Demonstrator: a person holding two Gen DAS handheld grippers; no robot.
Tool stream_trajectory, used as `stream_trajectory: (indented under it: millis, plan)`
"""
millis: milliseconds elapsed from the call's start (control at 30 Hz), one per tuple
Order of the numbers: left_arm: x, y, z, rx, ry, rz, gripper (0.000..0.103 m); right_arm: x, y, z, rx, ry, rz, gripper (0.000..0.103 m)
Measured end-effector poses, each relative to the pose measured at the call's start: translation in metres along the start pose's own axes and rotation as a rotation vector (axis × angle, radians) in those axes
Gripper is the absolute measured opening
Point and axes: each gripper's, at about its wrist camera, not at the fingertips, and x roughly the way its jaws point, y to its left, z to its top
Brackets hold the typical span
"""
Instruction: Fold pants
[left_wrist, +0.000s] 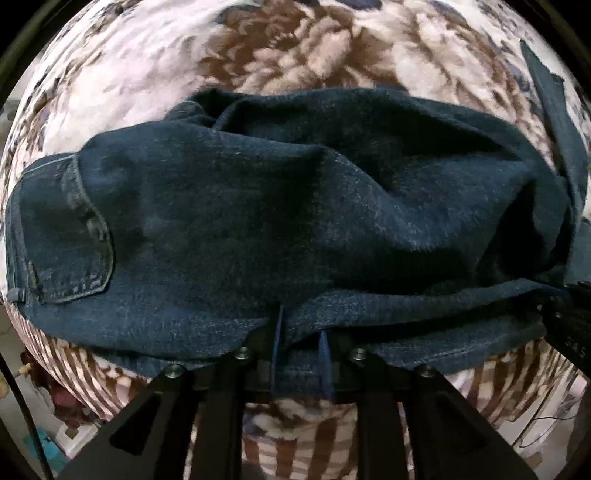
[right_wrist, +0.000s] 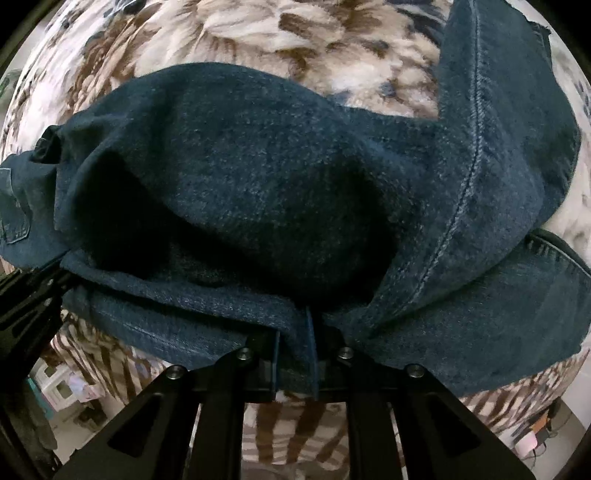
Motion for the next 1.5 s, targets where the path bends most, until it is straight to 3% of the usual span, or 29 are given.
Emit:
stream_trajectory:
  millis: [33,67,100,133,167,467,600,633,700,867,1000,1100,1167,1233,1433,1500]
  plan:
    - [-0.006,0.001,-0.002,-0.010,-0.007,0.001,0.032,-0.005,-0.001,-0.003,0.003,-0.003,-0.007,0.016]
    - [-0.014,0.003,-0.007,-0.016,-0.009,0.005,0.053,-0.008,0.001,-0.003,0.004,-0.008,-0.010,0.025]
    - [-0.022,0.005,-0.010,-0.028,-0.009,0.006,0.064,-0.012,0.002,-0.006,0.006,-0.015,-0.011,0.034]
    - [-0.030,0.009,-0.013,-0.042,-0.010,0.008,0.085,-0.017,0.002,-0.009,0.011,-0.020,-0.008,0.057]
    - [-0.039,0.013,-0.014,-0.065,-0.013,0.014,0.089,-0.020,0.004,-0.011,0.016,-0.025,0.001,0.073]
    - [-0.130,0.037,0.005,-0.160,-0.141,0.128,0.090,-0.079,0.001,-0.027,0.100,-0.167,-0.100,0.083]
    - [-0.124,0.030,0.020,-0.169,-0.188,0.160,0.090,-0.095,-0.020,-0.018,0.157,-0.217,-0.163,0.083]
    - [-0.106,0.034,0.028,-0.163,-0.197,0.176,0.090,-0.096,-0.026,-0.011,0.169,-0.221,-0.176,0.083]
    - [-0.081,0.035,0.053,-0.156,-0.220,0.194,0.090,-0.094,-0.029,0.010,0.210,-0.231,-0.195,0.083]
    - [-0.034,0.034,0.109,-0.140,-0.247,0.237,0.090,-0.082,-0.048,0.109,0.312,-0.236,-0.260,0.083]
    - [-0.008,0.025,0.126,-0.132,-0.179,0.223,0.090,-0.055,-0.072,0.176,0.336,-0.182,-0.309,0.083]
    - [0.002,0.024,0.126,-0.132,-0.132,0.203,0.090,-0.044,-0.082,0.192,0.350,-0.155,-0.280,0.074]
    - [0.003,0.022,0.122,-0.124,-0.120,0.194,0.090,-0.052,-0.095,0.184,0.398,-0.197,-0.255,0.031]
    - [0.001,0.019,0.117,-0.106,-0.115,0.164,0.090,-0.069,-0.110,0.162,0.491,-0.249,-0.170,0.017]
    - [-0.012,0.009,0.105,-0.066,-0.111,0.142,0.090,-0.107,-0.176,0.059,0.818,-0.396,0.036,0.013]
    - [-0.019,0.000,0.098,-0.055,-0.118,0.128,0.090,-0.107,-0.197,0.024,0.925,-0.411,0.065,0.013]
